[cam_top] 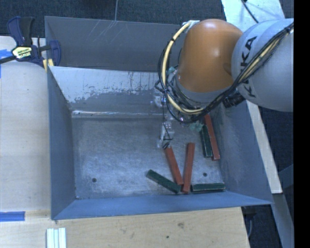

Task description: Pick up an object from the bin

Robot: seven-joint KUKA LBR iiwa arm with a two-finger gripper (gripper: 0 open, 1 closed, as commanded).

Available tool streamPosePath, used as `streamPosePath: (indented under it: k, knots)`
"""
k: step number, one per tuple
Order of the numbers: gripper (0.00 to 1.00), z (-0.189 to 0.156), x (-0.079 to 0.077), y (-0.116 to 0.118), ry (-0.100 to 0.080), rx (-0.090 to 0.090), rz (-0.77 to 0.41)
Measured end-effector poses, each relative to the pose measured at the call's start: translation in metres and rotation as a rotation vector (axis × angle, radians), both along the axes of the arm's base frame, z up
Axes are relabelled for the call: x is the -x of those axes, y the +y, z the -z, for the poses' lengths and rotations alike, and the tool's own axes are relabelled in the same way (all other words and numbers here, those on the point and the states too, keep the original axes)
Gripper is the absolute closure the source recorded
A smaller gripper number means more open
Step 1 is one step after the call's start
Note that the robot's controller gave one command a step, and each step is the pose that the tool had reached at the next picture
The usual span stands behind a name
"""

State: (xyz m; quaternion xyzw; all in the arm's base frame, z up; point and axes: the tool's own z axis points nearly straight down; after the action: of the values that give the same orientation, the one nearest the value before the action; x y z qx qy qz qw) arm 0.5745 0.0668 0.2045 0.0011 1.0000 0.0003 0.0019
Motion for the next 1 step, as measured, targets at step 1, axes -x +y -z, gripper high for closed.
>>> streamPosePath:
  k: [1]
  knots:
    - [0.0, 0.1117, 0.0461, -0.0395, 0.011, 0.002, -0.073]
